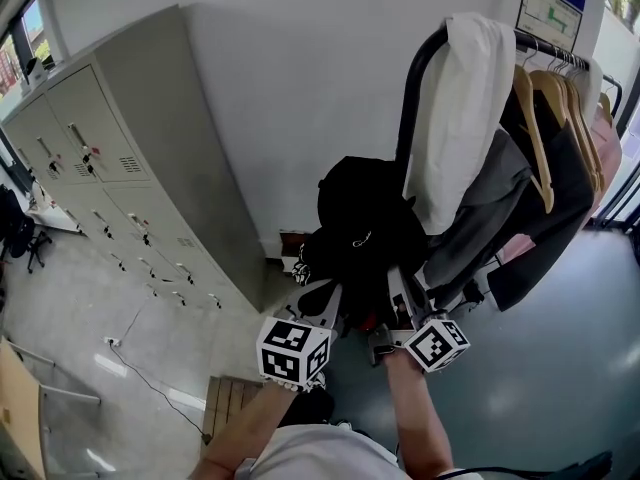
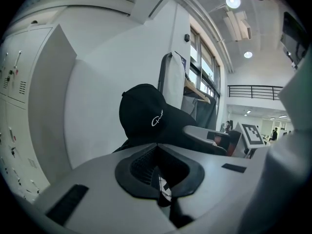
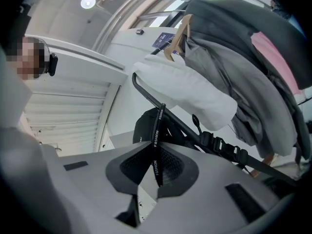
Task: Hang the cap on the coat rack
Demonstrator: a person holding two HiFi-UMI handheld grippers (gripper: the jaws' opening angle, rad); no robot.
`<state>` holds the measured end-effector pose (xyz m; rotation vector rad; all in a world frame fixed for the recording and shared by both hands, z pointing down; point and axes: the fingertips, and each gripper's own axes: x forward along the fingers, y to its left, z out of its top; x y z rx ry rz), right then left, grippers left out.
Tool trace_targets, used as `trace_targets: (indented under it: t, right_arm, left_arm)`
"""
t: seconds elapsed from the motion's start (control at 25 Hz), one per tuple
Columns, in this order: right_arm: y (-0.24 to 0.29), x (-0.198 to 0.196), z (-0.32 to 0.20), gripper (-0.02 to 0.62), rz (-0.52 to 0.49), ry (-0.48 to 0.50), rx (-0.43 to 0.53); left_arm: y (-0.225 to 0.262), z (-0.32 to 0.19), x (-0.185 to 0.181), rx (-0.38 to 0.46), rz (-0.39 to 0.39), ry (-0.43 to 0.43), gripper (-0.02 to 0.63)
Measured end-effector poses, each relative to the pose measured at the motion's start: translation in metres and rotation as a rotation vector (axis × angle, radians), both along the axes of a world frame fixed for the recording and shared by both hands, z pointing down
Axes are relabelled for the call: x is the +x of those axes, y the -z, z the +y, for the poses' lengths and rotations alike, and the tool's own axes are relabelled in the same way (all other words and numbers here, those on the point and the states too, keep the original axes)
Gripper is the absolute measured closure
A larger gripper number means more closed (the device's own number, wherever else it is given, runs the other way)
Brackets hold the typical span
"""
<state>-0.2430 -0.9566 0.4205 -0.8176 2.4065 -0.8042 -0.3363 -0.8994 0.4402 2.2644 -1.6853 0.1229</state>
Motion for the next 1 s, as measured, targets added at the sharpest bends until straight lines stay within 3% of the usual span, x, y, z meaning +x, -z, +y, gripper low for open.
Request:
trace_targets:
  t: [0.2, 0.28, 0.36, 0.48, 0.84, 1.0]
  right_arm:
    - [-0.006, -0.004, -0.002, 0.577, 0.031, -0.004, -0.001]
    - [-0.008, -0.004, -0.005, 0.569, 0.069, -0.009, -0.001]
    - [-0.013, -0.005, -0.004, 0.519, 0.122, -0.005, -0.008]
    - [-0.023, -0.003, 0.002, 0.517, 0.193, 0.005, -0.027]
    - [-0.058, 0.027, 0.054, 0.517, 0.275, 0.022, -0.097]
    - [-0.08, 0.03, 0.089, 0.518, 0.37, 0.06, -0.127]
  left_arm:
    - [-0.006, -0.002, -0.005, -0.01, 0.005, 0.01, 0.603]
    - [-0.01, -0.003, -0.006, -0.016, 0.014, 0.015, 0.603]
    - [-0.014, -0.002, -0.007, -0.023, 0.021, 0.023, 0.603]
    - [-0.02, 0.0, -0.005, -0.034, 0.023, 0.032, 0.603]
    - [-0.048, 0.044, 0.013, -0.091, 0.032, 0.06, 0.603]
    - [-0.072, 0.076, 0.02, -0.151, 0.031, 0.091, 0.603]
